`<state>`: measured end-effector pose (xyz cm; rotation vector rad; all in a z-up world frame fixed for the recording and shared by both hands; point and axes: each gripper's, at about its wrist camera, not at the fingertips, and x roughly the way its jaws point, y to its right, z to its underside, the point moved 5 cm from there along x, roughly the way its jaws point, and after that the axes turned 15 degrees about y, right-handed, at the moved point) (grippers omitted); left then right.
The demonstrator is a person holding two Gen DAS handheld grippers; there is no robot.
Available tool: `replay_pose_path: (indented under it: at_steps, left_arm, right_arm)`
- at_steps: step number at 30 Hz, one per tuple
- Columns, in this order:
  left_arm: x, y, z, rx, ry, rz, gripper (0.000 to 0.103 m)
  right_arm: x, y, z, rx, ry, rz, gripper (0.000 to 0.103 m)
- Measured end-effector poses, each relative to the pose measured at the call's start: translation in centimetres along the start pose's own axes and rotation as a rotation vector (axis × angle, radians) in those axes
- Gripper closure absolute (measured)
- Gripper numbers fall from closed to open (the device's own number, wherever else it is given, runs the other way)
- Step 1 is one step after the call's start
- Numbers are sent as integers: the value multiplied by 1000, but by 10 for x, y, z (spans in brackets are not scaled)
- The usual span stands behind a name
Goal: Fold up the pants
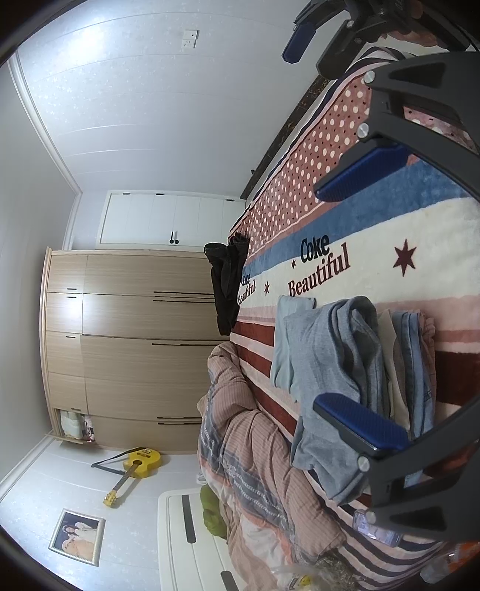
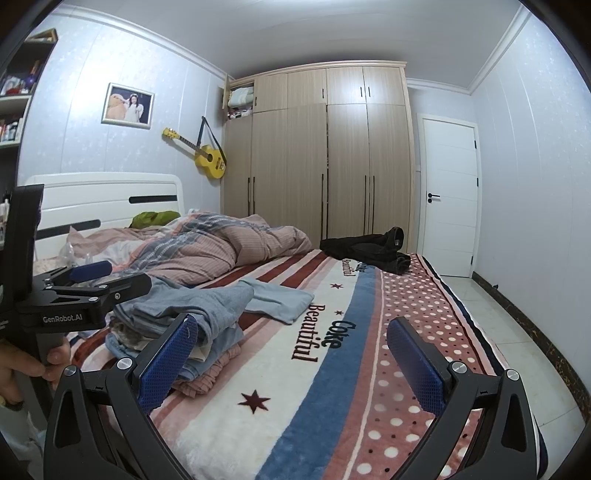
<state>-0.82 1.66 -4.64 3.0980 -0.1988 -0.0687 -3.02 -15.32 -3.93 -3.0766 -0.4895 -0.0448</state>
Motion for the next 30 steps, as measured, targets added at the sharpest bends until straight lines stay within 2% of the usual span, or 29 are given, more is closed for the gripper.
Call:
replay_pose_path:
  at_steps: [30]
  left_arm:
    - [-2, 5, 4, -7, -15, 6, 1]
  right_arm:
    - [-3, 1, 0, 5, 1, 10, 1]
